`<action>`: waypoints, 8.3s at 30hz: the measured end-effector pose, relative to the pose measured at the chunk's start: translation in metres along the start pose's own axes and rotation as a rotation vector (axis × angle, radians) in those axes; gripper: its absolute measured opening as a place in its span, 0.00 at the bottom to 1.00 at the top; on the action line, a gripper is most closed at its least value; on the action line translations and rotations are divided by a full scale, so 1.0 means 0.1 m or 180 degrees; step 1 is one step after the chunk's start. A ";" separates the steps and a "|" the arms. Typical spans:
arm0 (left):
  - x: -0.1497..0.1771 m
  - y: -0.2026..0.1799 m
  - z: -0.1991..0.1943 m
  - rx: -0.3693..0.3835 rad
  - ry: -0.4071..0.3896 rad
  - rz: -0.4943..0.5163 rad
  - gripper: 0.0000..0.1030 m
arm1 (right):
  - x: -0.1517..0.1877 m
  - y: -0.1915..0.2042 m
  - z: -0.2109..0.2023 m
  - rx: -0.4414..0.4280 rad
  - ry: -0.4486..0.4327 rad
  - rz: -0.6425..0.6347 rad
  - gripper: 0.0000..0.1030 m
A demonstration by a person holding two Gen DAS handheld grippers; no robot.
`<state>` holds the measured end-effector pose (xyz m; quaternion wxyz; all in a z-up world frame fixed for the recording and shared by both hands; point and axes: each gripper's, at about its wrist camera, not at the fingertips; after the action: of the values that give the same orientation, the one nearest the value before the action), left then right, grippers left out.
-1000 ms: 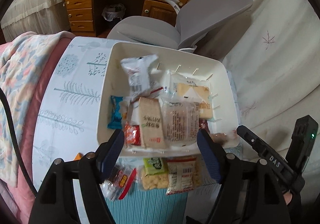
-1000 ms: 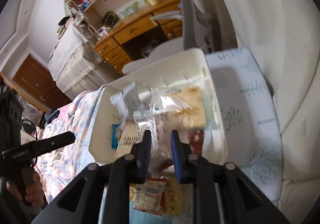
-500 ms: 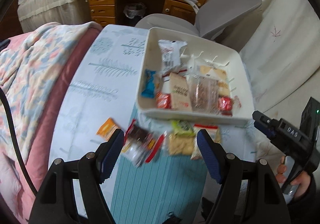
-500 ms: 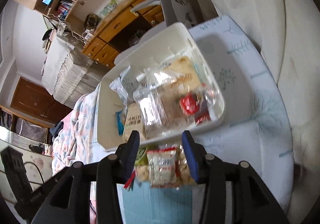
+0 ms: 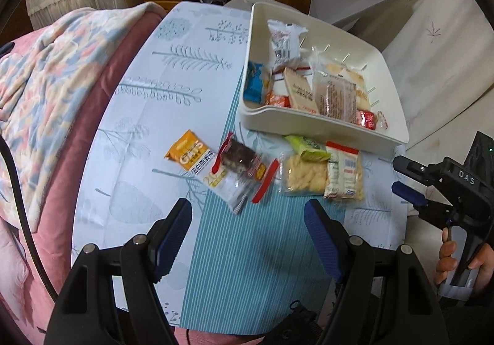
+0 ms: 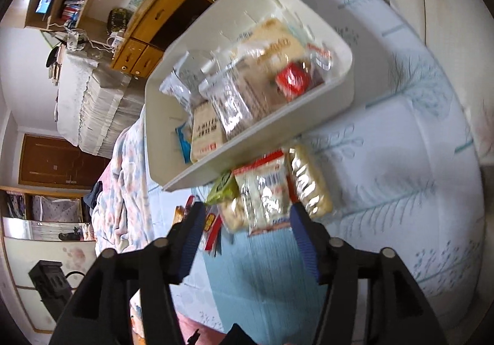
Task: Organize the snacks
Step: 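Grasp the dark chocolate packet with the left tool while the right tool grasps the white LIPO bag, then carry both snacks over the basket and open both tools to release, then grasp the orange OATS bar with the left tool while the right tool grasps a clear puff bag, then carry both snacks over the basket and open both tools to drop them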
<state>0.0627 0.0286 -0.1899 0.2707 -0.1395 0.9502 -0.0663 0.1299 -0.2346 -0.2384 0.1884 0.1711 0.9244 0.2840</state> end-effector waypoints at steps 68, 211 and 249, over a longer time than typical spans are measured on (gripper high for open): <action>-0.24 1.09 1.44 -0.0221 0.0819 -0.0487 0.89 | 0.32 -0.42 0.51 0.0555 -0.0079 0.1454 0.20; 0.08 0.84 1.25 -0.0542 0.0934 -0.1057 0.85 | 0.19 -0.06 0.72 0.1012 0.0275 -0.0660 0.78; 0.26 0.30 1.21 -0.0616 0.1356 -0.0687 0.38 | 0.60 0.20 0.80 0.0820 0.0783 -0.1504 0.58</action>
<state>0.0988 0.0435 -0.3108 0.0412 -0.2482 0.9673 -0.0315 0.1177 -0.1568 -0.3028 0.1125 -0.0621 0.9830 0.1312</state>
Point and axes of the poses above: each gripper's, at about its wrist camera, not at the fingertips, and z roughly the way its jaws point, y to its left, x to its underside, and after that the axes turned 14 degrees about -y, right-handed
